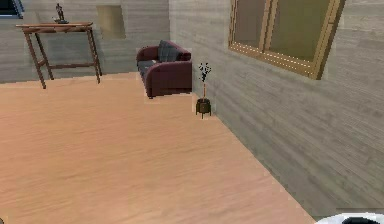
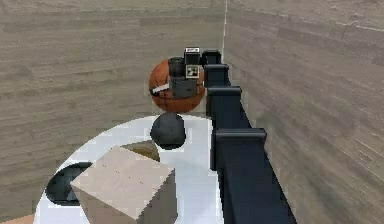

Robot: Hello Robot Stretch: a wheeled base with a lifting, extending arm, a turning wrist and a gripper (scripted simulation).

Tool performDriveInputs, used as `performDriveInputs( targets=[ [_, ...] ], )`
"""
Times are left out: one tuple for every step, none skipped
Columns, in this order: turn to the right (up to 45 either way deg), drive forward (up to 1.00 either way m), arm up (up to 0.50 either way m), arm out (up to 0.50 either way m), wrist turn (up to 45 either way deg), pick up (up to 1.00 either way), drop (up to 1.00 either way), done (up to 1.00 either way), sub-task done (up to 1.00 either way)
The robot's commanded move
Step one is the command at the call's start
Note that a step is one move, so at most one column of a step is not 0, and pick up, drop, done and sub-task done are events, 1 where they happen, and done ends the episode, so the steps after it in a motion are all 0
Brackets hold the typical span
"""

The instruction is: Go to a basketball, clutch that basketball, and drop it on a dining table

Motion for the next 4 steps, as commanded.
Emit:
performDriveInputs(
  targets=[
    [0.0, 0.0, -0.08, 0.0, 0.0, 0.0, 0.0, 0.0, 0.0],
    [0.0, 0.0, -0.32, 0.0, 0.0, 0.0, 0.0, 0.0, 0.0],
    [0.0, 0.0, 0.0, 0.0, 0.0, 0.0, 1.0, 0.0, 0.0],
    [0.0, 0.0, 0.08, 0.0, 0.0, 0.0, 0.0, 0.0, 0.0]
  ],
)
